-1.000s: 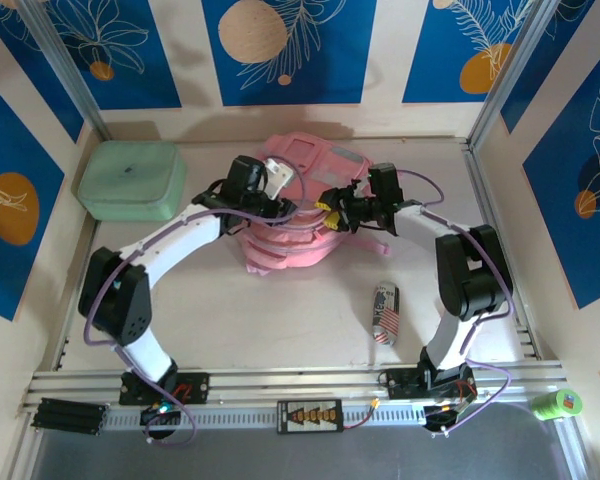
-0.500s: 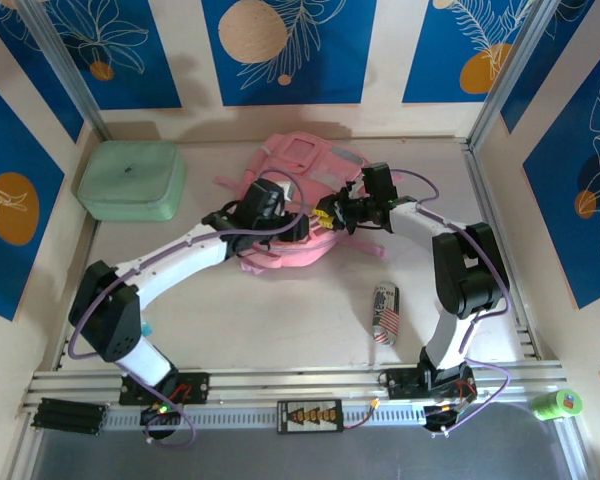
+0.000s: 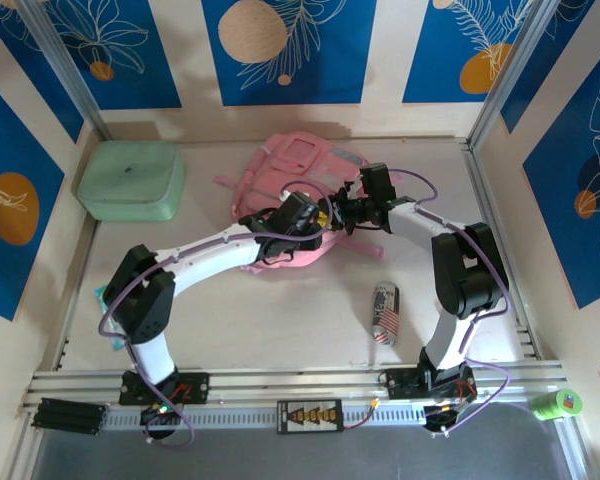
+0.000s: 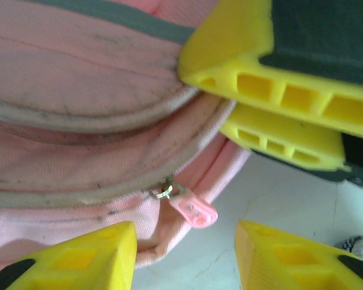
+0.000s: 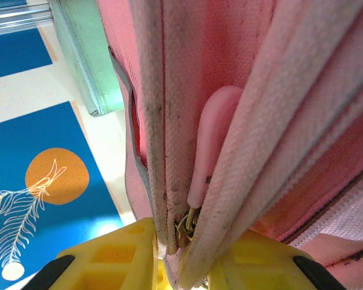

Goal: Pack the student bag

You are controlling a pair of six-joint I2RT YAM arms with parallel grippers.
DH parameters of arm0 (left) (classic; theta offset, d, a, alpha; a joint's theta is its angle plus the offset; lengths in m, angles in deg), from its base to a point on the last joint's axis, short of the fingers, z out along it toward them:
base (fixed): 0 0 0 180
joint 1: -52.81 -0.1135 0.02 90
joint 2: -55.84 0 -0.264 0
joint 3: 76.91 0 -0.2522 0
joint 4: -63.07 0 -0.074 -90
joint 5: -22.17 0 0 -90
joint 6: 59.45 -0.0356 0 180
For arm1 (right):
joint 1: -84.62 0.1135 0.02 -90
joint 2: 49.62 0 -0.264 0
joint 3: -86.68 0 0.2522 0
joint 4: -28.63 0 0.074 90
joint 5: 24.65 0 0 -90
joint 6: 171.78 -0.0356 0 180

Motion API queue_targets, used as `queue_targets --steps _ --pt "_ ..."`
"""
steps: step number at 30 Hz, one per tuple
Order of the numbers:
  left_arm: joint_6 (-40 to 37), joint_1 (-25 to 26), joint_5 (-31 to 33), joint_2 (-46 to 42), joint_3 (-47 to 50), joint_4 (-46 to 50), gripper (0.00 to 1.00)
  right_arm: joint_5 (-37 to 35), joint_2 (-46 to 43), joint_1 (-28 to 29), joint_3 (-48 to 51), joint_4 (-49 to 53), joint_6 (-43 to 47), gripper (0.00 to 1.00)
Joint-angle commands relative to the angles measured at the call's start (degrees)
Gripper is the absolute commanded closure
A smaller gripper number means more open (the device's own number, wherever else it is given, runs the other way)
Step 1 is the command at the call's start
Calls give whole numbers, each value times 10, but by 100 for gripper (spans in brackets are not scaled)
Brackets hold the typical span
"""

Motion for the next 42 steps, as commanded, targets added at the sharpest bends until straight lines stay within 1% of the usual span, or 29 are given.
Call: queue_targets --steps 1,7,10,13,16,29,32,34,37,42 --pt "17 14 50 15 -25 21 54 25 1 9 -25 -15 15 75" --pt "28 20 83 40 -49 53 55 24 1 9 -24 -14 15 76" --pt "28 20 96 46 -49 56 57 18 -3 9 -23 -11 16 76" --pt "27 20 105 55 -58 71 62 16 -3 9 -23 -11 16 76" --pt "33 20 110 57 -62 80 69 15 -2 9 -25 -10 16 76" --pt "23 19 92 36 -46 64 89 11 -2 8 -24 -6 22 76" --pt "23 17 83 27 -37 60 95 3 -4 5 -20 -5 23 78" --pt "26 12 72 16 -25 53 100 -3 -6 4 -17 -3 24 79" --pt "36 -3 28 -10 12 21 100 -15 -10 2 -13 -1 27 79" --pt "51 -53 -117 -59 90 -73 100 -39 -15 -3 -7 4 32 81"
